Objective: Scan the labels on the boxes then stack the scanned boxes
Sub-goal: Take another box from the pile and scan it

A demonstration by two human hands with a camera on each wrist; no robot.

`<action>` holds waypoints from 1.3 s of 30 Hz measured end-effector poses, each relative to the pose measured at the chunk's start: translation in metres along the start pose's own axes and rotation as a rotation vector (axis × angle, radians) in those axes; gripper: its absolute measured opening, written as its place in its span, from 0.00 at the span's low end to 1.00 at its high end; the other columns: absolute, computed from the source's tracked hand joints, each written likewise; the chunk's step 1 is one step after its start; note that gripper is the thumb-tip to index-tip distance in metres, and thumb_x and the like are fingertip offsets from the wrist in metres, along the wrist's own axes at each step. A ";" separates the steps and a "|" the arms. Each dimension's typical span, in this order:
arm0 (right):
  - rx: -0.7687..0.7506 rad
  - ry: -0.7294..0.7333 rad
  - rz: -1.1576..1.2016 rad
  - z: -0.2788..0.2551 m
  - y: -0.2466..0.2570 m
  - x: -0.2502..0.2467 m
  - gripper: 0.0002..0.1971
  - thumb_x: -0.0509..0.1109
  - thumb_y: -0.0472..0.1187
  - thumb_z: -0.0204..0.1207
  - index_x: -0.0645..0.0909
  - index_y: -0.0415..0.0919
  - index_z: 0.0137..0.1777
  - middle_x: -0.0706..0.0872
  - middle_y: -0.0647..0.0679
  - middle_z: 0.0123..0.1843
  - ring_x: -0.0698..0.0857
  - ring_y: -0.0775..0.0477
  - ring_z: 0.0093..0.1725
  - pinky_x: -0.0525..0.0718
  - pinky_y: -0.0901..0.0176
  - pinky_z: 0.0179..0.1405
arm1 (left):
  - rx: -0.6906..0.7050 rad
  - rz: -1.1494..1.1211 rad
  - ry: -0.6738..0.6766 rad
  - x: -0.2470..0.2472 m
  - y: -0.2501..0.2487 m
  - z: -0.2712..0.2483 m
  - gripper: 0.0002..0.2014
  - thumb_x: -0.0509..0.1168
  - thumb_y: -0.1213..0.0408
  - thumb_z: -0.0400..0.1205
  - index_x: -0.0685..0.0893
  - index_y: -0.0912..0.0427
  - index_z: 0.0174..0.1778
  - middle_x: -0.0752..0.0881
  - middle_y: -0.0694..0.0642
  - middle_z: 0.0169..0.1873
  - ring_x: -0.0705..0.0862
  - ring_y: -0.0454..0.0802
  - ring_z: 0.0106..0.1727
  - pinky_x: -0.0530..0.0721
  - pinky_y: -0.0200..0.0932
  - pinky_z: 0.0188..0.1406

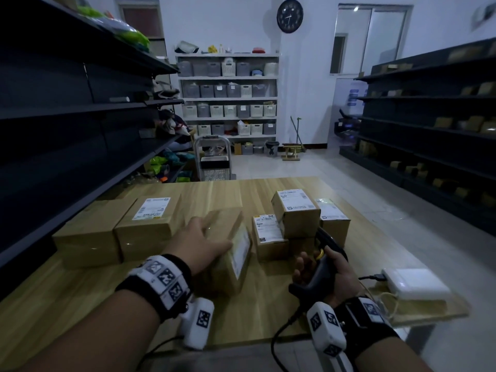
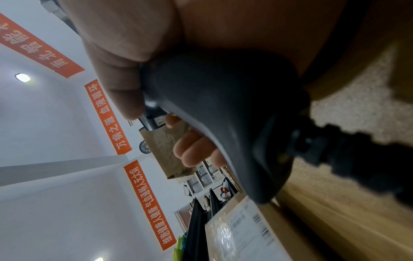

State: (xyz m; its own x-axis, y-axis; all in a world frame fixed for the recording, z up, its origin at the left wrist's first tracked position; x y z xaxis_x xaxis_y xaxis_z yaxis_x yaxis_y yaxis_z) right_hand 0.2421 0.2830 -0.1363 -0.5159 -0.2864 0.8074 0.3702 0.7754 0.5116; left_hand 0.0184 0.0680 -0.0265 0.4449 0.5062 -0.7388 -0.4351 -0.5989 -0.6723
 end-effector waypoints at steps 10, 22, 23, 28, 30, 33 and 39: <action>-0.036 -0.005 0.038 0.001 0.001 0.002 0.15 0.78 0.53 0.73 0.83 0.41 0.47 0.89 0.42 0.43 0.90 0.40 0.39 0.89 0.41 0.45 | -0.074 -0.929 -0.126 0.014 0.061 -0.001 0.44 0.83 0.44 0.77 0.74 0.48 0.88 0.87 0.56 0.68 0.87 0.58 0.63 0.86 0.61 0.59; -0.083 0.078 0.026 -0.004 0.001 0.010 0.13 0.74 0.52 0.75 0.77 0.43 0.43 0.76 0.47 0.38 0.79 0.46 0.34 0.81 0.45 0.41 | -0.135 -1.353 -0.037 0.068 0.082 0.039 0.52 0.92 0.56 0.62 0.79 0.47 0.83 0.92 0.69 0.69 0.95 0.70 0.64 0.95 0.64 0.58; -0.086 0.069 0.028 -0.005 0.001 0.011 0.13 0.74 0.51 0.74 0.77 0.43 0.43 0.75 0.47 0.37 0.79 0.46 0.33 0.81 0.46 0.40 | -0.108 -1.340 -0.033 0.069 0.082 0.039 0.46 0.90 0.60 0.69 0.79 0.48 0.84 0.92 0.68 0.69 0.96 0.68 0.63 0.96 0.60 0.52; -0.109 0.001 0.013 -0.009 -0.002 0.010 0.19 0.82 0.50 0.69 0.76 0.42 0.42 0.71 0.48 0.34 0.76 0.47 0.29 0.79 0.47 0.43 | -0.084 -1.318 0.016 0.074 0.092 0.046 0.45 0.88 0.64 0.71 0.79 0.50 0.85 0.92 0.63 0.72 0.96 0.65 0.64 0.97 0.58 0.52; -0.163 -0.037 0.021 -0.011 -0.002 0.010 0.24 0.90 0.47 0.59 0.76 0.43 0.39 0.69 0.49 0.33 0.74 0.47 0.28 0.82 0.47 0.44 | -0.051 -1.322 0.048 0.073 0.092 0.047 0.52 0.91 0.62 0.62 0.78 0.51 0.85 0.92 0.62 0.73 0.95 0.67 0.66 0.95 0.67 0.61; -0.182 -0.139 0.001 -0.019 -0.002 0.018 0.18 0.79 0.50 0.72 0.73 0.43 0.37 0.68 0.48 0.31 0.71 0.46 0.27 0.79 0.51 0.40 | 0.002 -1.293 0.074 0.072 0.092 0.048 0.52 0.86 0.67 0.64 0.75 0.50 0.88 0.92 0.60 0.73 0.95 0.67 0.67 0.93 0.72 0.67; -0.136 -0.174 -0.423 -0.035 -0.013 0.085 0.16 0.76 0.49 0.78 0.78 0.42 0.34 0.74 0.45 0.31 0.74 0.45 0.27 0.75 0.55 0.29 | 0.033 -1.303 0.085 0.069 0.090 0.045 0.61 0.92 0.61 0.54 0.75 0.45 0.88 0.90 0.55 0.74 0.92 0.65 0.71 0.91 0.73 0.71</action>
State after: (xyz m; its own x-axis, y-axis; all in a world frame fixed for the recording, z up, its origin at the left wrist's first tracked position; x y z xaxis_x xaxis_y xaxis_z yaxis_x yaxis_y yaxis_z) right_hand 0.2209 0.2291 -0.0642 -0.7604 -0.4538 0.4646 0.1917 0.5266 0.8282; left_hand -0.0251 0.0768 -0.1400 0.5987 0.6579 0.4569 0.3324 0.3148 -0.8890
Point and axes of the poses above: each hand's wrist, its own z-axis towards the middle knuckle, its own x-axis out of the palm, y = z × x, the point moved 2 cm from there along z, towards the middle knuckle
